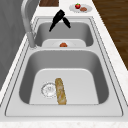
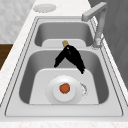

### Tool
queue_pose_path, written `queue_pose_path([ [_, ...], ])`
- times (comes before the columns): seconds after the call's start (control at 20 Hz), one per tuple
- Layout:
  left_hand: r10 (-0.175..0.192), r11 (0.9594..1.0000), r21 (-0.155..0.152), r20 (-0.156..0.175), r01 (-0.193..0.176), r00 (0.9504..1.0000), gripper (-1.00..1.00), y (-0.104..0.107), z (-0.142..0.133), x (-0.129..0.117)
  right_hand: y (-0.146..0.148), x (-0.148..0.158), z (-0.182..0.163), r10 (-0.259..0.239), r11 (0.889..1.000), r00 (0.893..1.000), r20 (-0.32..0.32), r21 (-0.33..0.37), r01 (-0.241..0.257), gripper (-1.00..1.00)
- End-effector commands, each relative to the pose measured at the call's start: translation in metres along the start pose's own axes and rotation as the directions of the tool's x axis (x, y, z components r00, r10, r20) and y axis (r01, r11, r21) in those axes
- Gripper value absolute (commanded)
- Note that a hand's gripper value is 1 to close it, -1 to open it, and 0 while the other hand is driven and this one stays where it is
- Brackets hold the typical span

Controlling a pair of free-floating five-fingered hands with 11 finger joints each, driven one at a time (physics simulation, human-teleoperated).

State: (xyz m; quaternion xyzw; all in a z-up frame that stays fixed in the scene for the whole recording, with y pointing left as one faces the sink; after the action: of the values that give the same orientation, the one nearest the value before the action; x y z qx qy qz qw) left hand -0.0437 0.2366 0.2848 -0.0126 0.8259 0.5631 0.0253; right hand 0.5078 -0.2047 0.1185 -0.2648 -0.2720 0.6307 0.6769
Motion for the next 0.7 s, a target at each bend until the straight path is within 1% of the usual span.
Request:
queue_pose_path([
  [0.0,0.000,1.0000,0.000,0.000,0.000,1.0000,0.00,0.000,0.000,0.000,0.014,-0.003,0.014,-0.090,0.995,0.992,0.087,-0.022,0.093,-1.00],
  [0.15,0.000,1.0000,0.000,0.000,0.000,1.0000,0.00,0.000,0.000,0.000,0.023,-0.007,0.027,-0.126,0.991,0.983,0.132,-0.026,0.130,-1.00],
  [0.2,0.000,1.0000,0.000,0.000,0.000,1.0000,0.00,0.000,0.000,0.000,0.029,-0.009,0.030,-0.123,0.991,0.983,0.136,-0.038,0.129,-1.00],
  [0.3,0.000,1.0000,0.000,0.000,0.000,1.0000,0.00,0.000,0.000,0.000,0.034,-0.011,0.037,-0.140,0.987,0.979,0.145,-0.054,0.149,-1.00],
  [0.35,0.000,1.0000,0.000,0.000,0.000,1.0000,0.00,0.000,0.000,0.000,0.036,-0.010,0.038,-0.146,0.985,0.981,0.131,-0.069,0.156,-1.00],
  [0.45,0.000,1.0000,0.000,0.000,0.000,1.0000,0.00,0.000,0.000,0.000,0.041,-0.012,0.043,-0.149,0.983,0.980,0.134,-0.084,0.161,-1.00],
  [0.5,0.000,1.0000,0.000,0.000,0.000,1.0000,0.00,0.000,0.000,0.000,0.043,-0.012,0.045,-0.139,0.986,0.983,0.124,-0.070,0.148,-1.00],
  [0.6,0.000,1.0000,0.000,0.000,0.000,1.0000,0.00,0.000,0.000,0.000,0.048,-0.010,0.050,-0.133,0.987,0.984,0.120,-0.071,0.142,-1.00],
  [0.65,0.000,1.0000,0.000,0.000,0.000,1.0000,0.00,0.000,0.000,0.000,0.051,-0.013,0.053,-0.138,0.985,0.983,0.121,-0.086,0.149,-1.00],
])
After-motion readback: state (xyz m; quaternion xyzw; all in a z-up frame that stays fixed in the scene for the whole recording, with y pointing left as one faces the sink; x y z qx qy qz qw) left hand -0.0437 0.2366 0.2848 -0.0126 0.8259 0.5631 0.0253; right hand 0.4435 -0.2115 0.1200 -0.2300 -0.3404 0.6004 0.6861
